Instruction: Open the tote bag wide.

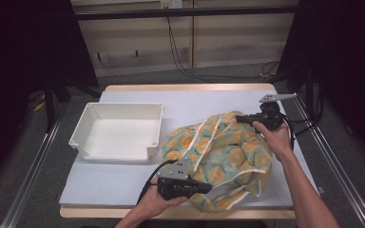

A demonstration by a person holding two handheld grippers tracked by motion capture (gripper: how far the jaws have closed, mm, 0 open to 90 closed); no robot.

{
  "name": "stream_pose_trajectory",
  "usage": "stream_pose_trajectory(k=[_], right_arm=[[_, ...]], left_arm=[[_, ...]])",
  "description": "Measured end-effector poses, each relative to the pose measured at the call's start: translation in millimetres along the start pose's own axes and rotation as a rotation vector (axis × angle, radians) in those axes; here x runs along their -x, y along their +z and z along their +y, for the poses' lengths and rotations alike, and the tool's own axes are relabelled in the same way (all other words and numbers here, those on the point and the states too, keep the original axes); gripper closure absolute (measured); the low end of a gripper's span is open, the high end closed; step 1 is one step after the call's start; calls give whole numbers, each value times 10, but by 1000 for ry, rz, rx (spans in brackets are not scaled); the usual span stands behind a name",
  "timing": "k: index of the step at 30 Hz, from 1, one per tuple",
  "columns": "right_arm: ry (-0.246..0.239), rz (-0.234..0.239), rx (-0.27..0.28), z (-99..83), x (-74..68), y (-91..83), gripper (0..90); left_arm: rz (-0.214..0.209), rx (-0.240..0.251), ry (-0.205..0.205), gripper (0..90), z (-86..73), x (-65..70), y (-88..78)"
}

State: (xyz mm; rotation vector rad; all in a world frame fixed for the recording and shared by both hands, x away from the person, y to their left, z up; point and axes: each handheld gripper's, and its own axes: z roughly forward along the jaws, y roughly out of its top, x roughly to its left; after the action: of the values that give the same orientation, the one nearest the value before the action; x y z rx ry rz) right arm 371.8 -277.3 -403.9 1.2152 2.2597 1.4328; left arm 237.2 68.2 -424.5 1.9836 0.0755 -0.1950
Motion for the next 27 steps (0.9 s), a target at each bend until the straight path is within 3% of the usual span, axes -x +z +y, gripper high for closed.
stream_pose_trajectory(k=[1,3,7,8,10,11,13,18,27], right_arm=[[8,-12,1,-4,26,-10,900],[14,-18,4,-10,50,-24,900],[33,-56,15,-35,128,-49,900],[36,-75,7,-47,145,-44,900],[36,-70,4,-57,147,-36,900],[28,-90,-11,-82,143,-12,900],[39,-74,0,-115,151,1,886],[23,-44,-4,-155,89,-35,735],[11,-40,57,-167,-20,-328,558]], left_arm=[[-30,10,-1,900,2,35,-11],[-31,13,3,900,0,70,-21],[-79,-11,-1,900,-62,156,-66],[-84,-36,6,900,-98,204,-71],[-98,-39,5,900,-120,213,-57],[-91,-47,3,900,-139,213,-48],[-58,-50,-15,900,-186,146,-12],[-36,-27,-22,870,-179,95,4],[12,-5,-7,739,-70,82,-58]])
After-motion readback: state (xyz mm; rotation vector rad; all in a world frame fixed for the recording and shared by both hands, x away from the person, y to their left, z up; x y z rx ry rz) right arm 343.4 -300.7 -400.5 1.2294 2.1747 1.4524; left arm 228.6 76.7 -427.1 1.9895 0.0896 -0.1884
